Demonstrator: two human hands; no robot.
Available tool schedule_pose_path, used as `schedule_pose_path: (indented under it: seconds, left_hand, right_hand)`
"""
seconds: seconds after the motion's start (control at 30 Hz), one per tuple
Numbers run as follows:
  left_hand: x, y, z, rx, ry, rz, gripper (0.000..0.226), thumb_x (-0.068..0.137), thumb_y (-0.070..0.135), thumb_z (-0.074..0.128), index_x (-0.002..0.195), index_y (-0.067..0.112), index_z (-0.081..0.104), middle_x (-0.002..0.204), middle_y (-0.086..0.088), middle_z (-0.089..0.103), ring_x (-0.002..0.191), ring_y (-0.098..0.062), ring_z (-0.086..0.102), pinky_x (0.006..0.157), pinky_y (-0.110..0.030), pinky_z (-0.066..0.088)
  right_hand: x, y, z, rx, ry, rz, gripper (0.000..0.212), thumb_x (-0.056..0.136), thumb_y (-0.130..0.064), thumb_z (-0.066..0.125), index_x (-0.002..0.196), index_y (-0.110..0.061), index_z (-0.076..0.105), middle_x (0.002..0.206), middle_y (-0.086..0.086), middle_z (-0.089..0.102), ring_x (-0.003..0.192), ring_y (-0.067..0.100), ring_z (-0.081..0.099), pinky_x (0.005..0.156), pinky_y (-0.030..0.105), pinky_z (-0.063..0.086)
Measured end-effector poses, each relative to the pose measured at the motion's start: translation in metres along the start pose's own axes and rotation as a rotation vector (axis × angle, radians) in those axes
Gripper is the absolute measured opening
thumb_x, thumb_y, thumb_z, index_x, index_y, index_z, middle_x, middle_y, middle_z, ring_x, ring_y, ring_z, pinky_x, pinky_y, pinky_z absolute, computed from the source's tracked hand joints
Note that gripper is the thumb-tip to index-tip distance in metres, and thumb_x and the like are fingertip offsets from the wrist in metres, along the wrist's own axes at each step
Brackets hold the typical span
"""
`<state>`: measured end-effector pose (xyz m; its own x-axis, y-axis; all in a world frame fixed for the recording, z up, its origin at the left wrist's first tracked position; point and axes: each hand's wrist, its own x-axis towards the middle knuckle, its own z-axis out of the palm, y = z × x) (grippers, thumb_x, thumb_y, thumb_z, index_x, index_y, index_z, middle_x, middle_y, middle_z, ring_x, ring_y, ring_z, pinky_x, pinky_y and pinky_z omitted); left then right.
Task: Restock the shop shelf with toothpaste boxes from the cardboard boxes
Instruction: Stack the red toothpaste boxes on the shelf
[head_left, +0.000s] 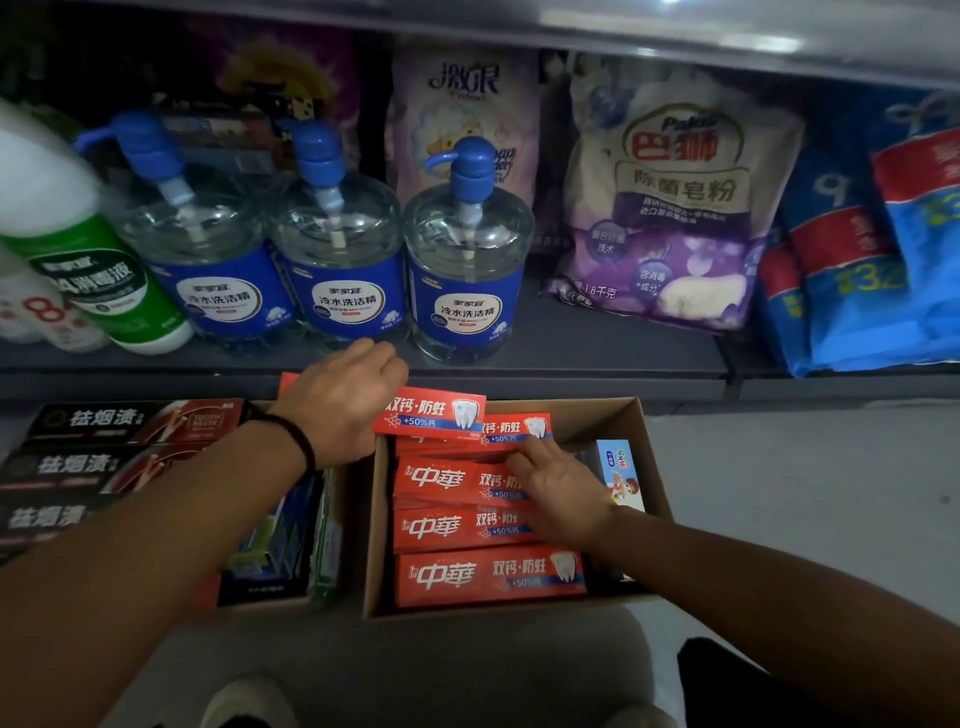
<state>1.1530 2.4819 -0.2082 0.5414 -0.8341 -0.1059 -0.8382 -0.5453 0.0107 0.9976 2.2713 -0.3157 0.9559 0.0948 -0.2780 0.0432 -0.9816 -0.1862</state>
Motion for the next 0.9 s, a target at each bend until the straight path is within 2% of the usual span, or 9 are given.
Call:
schedule_pose_path:
  seconds: [0.23,0.37,0.43,0.5,0.57,0.6,0.67,0.73,0.9]
  left_hand:
    - [-0.001,0.001,-0.007,0.06,-0.001,0.002,0.036,0.079,0.018,0.067,0.111,0.018,0.049,0.109,0.003,0.048,0.102,-0.012,0.043,0.075,-0.017,0.032]
    - [-0.004,-0.002,-0.022,0.073,0.036,0.022,0.034,0.078,0.02,0.068,0.107,0.017,0.05,0.106,0.002,0.049,0.102,-0.015,0.045,0.078,-0.023,0.042]
    - [-0.007,0.0,-0.037,0.088,0.054,0.043,0.034,0.078,0.021,0.068,0.107,0.017,0.05,0.107,0.001,0.049,0.102,-0.016,0.045,0.074,-0.022,0.038]
    - [-0.01,0.003,-0.054,0.095,0.082,0.055,0.034,0.079,0.025,0.066,0.107,0.016,0.05,0.108,0.0,0.049,0.103,-0.017,0.046,0.07,-0.023,0.034]
    - [-0.016,0.008,-0.075,0.098,0.102,0.054,0.038,0.08,0.037,0.065,0.108,0.017,0.05,0.109,0.001,0.049,0.105,-0.017,0.046,0.073,-0.027,0.04]
    - [-0.019,0.01,-0.086,0.102,0.123,0.051,0.042,0.079,0.042,0.066,0.108,0.017,0.05,0.109,0.001,0.05,0.104,-0.017,0.046,0.075,-0.029,0.043]
    - [-0.026,0.013,-0.109,0.107,0.19,0.054,0.043,0.076,0.043,0.069,0.105,0.016,0.052,0.105,-0.001,0.051,0.101,-0.019,0.049,0.076,-0.035,0.049]
    - [-0.033,0.016,-0.131,0.128,0.256,0.055,0.036,0.072,0.034,0.073,0.097,0.015,0.054,0.097,-0.002,0.051,0.095,-0.022,0.051,0.072,-0.041,0.052]
    - [-0.048,0.026,-0.185,0.213,0.347,0.069,0.037,0.059,0.017,0.077,0.089,0.012,0.056,0.09,-0.005,0.053,0.086,-0.026,0.054,0.062,-0.037,0.05]
  right_hand:
    - [-0.002,0.005,-0.012,0.051,-0.046,0.075,0.057,0.091,-0.038,0.061,0.138,-0.019,0.036,0.142,0.003,0.047,0.128,0.02,0.047,0.105,0.036,0.039]
    - [-0.012,0.017,-0.031,-0.048,0.016,0.046,0.065,0.087,-0.042,0.064,0.14,-0.017,0.035,0.139,0.006,0.049,0.123,0.022,0.052,0.102,0.038,0.044]
    - [-0.02,0.021,-0.046,-0.096,0.086,0.023,0.063,0.085,-0.042,0.065,0.135,-0.013,0.041,0.132,0.008,0.054,0.114,0.023,0.058,0.092,0.039,0.05]
    - [-0.031,0.022,-0.067,-0.154,0.201,-0.028,0.055,0.077,-0.04,0.074,0.118,-0.009,0.055,0.11,0.009,0.065,0.092,0.023,0.067,0.07,0.032,0.056]
    - [-0.045,0.021,-0.092,-0.217,0.316,-0.06,0.048,0.061,-0.041,0.084,0.092,-0.012,0.062,0.082,0.004,0.067,0.066,0.019,0.067,0.049,0.025,0.049]
    - [-0.052,0.019,-0.104,-0.228,0.357,-0.071,0.048,0.059,-0.044,0.085,0.087,-0.014,0.061,0.077,0.001,0.065,0.061,0.017,0.065,0.045,0.024,0.047]
    - [-0.066,0.016,-0.126,-0.236,0.427,-0.096,0.044,0.066,-0.05,0.078,0.085,-0.015,0.059,0.075,0.0,0.064,0.061,0.016,0.063,0.047,0.024,0.046]
    - [-0.078,0.014,-0.147,-0.26,0.482,-0.093,0.038,0.07,-0.047,0.071,0.084,-0.015,0.058,0.075,0.0,0.062,0.061,0.017,0.061,0.048,0.025,0.045]
    - [-0.101,0.006,-0.196,-0.306,0.547,-0.005,0.044,0.054,-0.029,0.085,0.085,-0.015,0.058,0.077,0.001,0.061,0.065,0.021,0.063,0.049,0.028,0.047]
